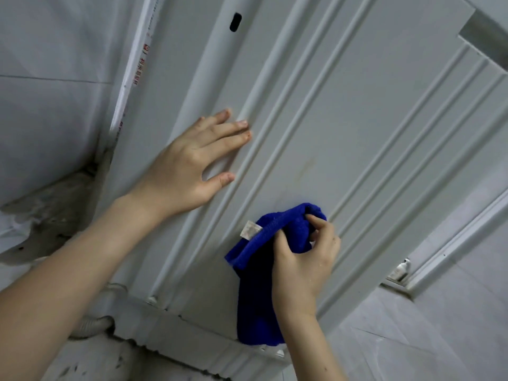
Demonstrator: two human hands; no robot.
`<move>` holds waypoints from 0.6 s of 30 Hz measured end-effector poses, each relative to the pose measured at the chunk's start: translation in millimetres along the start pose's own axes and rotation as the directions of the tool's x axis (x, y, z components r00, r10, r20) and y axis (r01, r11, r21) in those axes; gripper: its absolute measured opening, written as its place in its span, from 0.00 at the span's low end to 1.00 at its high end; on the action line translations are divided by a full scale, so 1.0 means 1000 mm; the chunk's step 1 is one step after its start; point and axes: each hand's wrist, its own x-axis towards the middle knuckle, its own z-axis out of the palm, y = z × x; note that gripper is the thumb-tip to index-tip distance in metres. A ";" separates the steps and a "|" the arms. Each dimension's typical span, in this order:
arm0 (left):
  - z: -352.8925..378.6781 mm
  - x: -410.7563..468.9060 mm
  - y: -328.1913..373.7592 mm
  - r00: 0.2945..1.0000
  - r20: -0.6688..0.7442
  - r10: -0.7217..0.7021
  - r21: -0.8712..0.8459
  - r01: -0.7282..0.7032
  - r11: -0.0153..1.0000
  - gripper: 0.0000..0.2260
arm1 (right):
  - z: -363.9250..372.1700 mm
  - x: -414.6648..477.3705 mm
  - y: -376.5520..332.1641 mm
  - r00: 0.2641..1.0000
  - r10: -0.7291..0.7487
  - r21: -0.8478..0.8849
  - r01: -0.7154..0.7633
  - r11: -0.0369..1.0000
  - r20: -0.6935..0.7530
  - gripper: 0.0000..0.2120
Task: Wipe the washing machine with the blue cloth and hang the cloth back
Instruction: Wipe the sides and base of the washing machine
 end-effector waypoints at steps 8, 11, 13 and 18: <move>-0.009 0.000 0.007 0.997 0.071 -0.016 0.041 0.013 0.999 0.32 | 0.000 -0.013 -0.009 0.990 0.103 0.062 -0.109 0.992 0.096 0.29; -0.008 0.000 0.007 0.997 0.070 -0.017 0.040 0.015 0.999 0.32 | 0.004 -0.010 -0.008 0.999 0.047 0.000 -0.047 0.999 -0.014 0.25; -0.007 -0.001 0.007 0.998 0.057 -0.016 0.037 0.014 0.999 0.32 | 0.004 -0.009 -0.007 0.999 -0.010 -0.015 0.009 1.000 -0.045 0.26; -0.003 -0.001 0.005 1.000 0.013 -0.005 0.047 0.004 0.999 0.30 | 0.008 -0.003 -0.009 0.995 -0.052 -0.027 0.050 0.998 -0.080 0.21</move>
